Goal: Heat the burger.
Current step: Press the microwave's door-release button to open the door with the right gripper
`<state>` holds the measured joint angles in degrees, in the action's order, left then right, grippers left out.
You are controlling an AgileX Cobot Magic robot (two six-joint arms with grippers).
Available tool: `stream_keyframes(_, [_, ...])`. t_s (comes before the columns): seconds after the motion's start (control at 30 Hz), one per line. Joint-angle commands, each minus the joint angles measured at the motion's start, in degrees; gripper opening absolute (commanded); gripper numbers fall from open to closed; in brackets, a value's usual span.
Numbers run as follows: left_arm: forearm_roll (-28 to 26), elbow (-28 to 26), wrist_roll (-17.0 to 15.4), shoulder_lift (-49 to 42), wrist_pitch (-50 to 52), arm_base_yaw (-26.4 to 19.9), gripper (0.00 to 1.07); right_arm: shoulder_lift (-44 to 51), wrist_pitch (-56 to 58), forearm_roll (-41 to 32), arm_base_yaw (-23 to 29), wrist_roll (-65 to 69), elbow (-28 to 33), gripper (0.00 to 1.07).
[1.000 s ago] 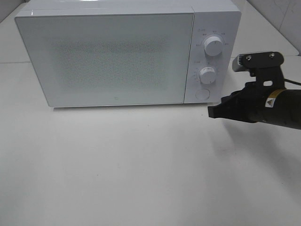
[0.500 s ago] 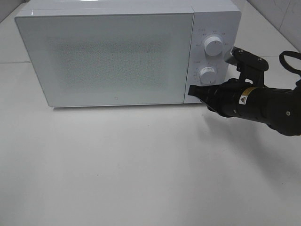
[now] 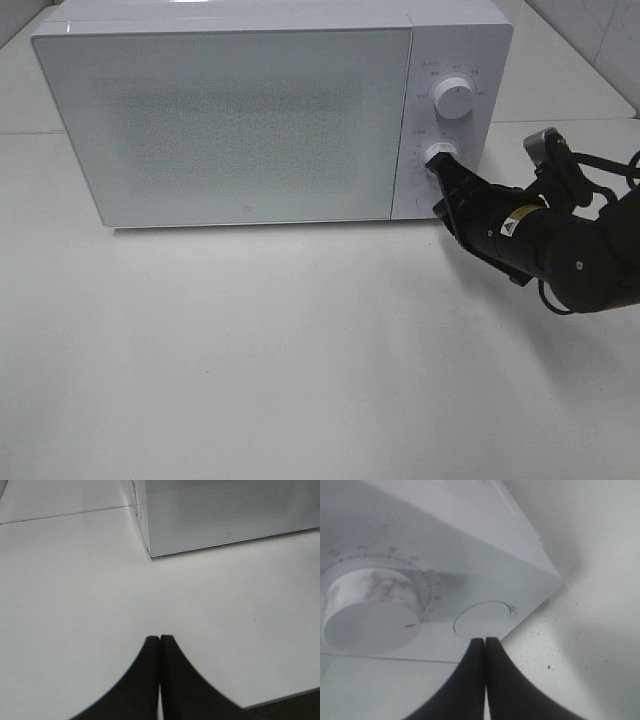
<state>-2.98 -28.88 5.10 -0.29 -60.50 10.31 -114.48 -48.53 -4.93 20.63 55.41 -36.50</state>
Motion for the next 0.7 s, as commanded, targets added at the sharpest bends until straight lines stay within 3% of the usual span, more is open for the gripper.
stream_keyframes(0.03, [-0.4,0.2,0.2,-0.6,0.9,-0.1,0.00,-0.9,-2.5,-0.6,0.1,3.8,-0.5,0.00])
stream_keyframes(0.7, [-0.4,0.2,0.2,-0.6,0.9,-0.1,0.00,-4.4,-4.5,-0.7,0.0,8.6,-5.8,0.00])
